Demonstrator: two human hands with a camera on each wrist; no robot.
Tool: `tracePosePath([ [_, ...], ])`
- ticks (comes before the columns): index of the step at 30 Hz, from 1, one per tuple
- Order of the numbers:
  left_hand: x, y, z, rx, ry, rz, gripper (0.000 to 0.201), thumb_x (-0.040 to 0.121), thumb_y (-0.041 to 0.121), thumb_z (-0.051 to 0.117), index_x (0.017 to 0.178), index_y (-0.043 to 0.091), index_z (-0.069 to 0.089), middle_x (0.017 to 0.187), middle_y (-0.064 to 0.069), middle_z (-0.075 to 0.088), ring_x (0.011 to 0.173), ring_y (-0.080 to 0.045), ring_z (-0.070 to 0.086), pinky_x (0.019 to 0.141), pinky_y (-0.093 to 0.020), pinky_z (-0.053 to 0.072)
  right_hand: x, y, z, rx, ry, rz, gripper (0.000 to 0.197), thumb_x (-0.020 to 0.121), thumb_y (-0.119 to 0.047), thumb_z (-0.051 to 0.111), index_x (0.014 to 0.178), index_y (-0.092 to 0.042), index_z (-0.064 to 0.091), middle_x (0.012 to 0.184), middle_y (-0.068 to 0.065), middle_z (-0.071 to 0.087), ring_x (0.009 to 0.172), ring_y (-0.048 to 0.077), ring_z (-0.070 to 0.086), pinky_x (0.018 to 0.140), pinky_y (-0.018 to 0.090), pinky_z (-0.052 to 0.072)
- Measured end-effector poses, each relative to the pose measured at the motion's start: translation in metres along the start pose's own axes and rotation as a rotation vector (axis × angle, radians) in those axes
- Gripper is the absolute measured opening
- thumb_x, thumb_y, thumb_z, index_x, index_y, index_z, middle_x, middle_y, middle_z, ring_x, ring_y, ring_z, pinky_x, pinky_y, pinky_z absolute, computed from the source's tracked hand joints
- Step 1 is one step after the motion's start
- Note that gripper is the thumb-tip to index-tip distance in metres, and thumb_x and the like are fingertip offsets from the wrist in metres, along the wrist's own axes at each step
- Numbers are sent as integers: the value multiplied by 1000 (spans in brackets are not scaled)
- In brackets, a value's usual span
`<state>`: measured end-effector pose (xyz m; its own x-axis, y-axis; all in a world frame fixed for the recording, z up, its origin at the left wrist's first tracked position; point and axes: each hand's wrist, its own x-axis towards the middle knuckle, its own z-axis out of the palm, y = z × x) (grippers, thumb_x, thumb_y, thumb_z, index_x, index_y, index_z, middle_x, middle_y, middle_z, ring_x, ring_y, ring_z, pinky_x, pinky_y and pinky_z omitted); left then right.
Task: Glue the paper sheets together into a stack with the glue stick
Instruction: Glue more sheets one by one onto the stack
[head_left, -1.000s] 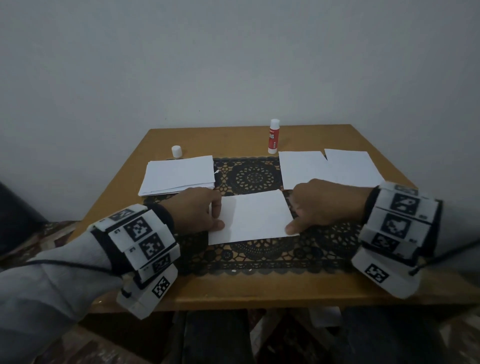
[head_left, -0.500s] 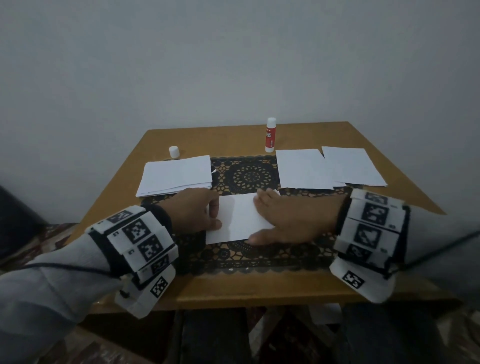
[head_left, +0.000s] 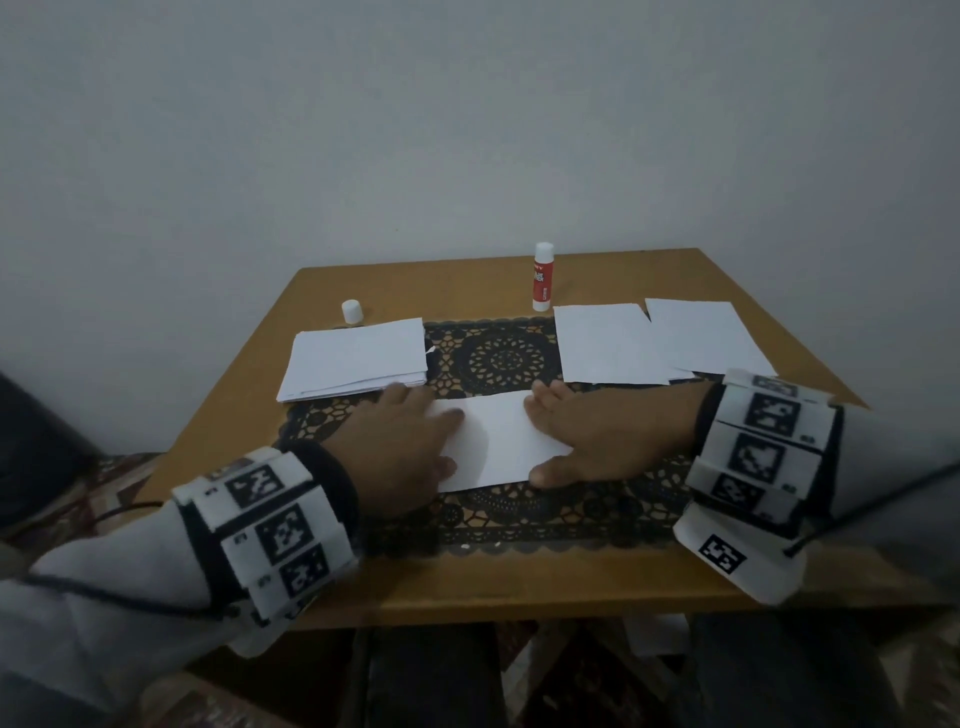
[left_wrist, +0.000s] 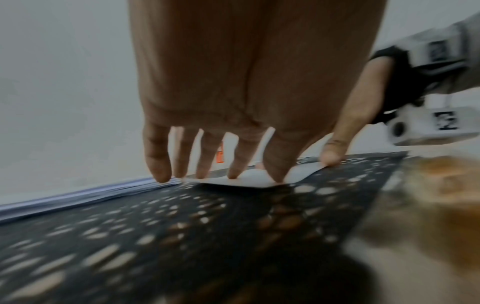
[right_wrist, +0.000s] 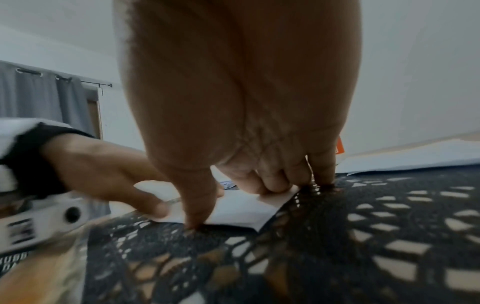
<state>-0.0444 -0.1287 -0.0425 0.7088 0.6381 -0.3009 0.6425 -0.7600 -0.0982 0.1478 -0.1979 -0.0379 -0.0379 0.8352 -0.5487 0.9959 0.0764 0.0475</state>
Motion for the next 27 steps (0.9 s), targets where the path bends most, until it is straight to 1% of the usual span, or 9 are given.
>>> tracePosePath([
  [2, -11, 18, -2, -5, -123, 150, 66, 99, 46, 34, 152, 22, 5, 160, -4, -2, 147, -24, 3, 118, -46, 17, 1, 3, 0, 7, 8, 3, 81, 101, -52, 33, 153, -7, -10, 161, 11, -15, 150, 24, -7, 120, 34, 6],
  [5, -19, 30, -6, -70, -268, 298, 71, 99, 51, 29, 152, 19, -6, 158, -1, -16, 146, -14, -11, 121, -38, 4, 2, 5, 0, 27, 21, -2, 76, 103, -43, 34, 153, -6, -9, 161, 13, -14, 150, 24, -6, 120, 33, 7],
  [7, -13, 19, -8, -80, -296, 240, 74, 98, 54, 25, 151, 18, -11, 157, -2, -20, 145, -13, -14, 121, -36, 0, 2, 7, 2, 26, 31, -7, 75, 103, -43, 35, 153, -7, -9, 161, 12, -14, 150, 24, -6, 120, 34, 7],
  [10, -11, 8, -3, -3, -282, 103, 82, 96, 59, 23, 149, 12, -18, 155, -8, -26, 145, -19, -17, 120, -38, -1, 3, 8, 4, 36, 39, -8, 76, 103, -44, 35, 153, -8, -9, 161, 10, -15, 150, 23, -7, 120, 34, 6],
  [15, -34, 27, 4, -34, -377, 243, 89, 91, 67, 22, 148, 14, -21, 153, -4, -30, 142, -16, -24, 120, -33, -5, 5, 10, 5, 50, 58, -11, 77, 102, -45, 36, 154, -10, -9, 162, 9, -14, 150, 22, -6, 120, 34, 6],
  [19, -24, 10, -2, -46, -351, 76, 89, 92, 65, 22, 147, 10, -20, 154, -10, -28, 144, -21, -21, 121, -39, 1, 4, 9, 5, 37, 70, -12, 76, 102, -45, 37, 154, -10, -7, 162, 8, -12, 150, 22, -4, 119, 32, 7],
  [21, -30, 15, 3, 2, -383, 84, 93, 89, 69, 21, 146, 10, -23, 151, -11, -32, 143, -24, -23, 120, -39, -1, 4, 9, 5, 35, 70, -15, 77, 102, -45, 36, 154, -10, -8, 162, 8, -13, 150, 22, -4, 119, 33, 7],
  [24, -46, 30, 5, 10, -460, 167, 98, 85, 74, 21, 144, 12, -26, 149, -7, -35, 141, -21, -27, 120, -38, -4, 5, 12, 6, 52, 72, -18, 77, 102, -45, 36, 154, -10, -8, 162, 8, -13, 150, 22, -5, 119, 34, 7],
  [27, -36, 19, -3, -53, -445, 70, 94, 87, 70, 22, 146, 11, -23, 152, -8, -31, 143, -20, -22, 120, -38, 0, 5, 10, 7, 49, 72, -23, 76, 102, -45, 36, 154, -10, -8, 162, 9, -13, 150, 22, -5, 119, 33, 7],
])
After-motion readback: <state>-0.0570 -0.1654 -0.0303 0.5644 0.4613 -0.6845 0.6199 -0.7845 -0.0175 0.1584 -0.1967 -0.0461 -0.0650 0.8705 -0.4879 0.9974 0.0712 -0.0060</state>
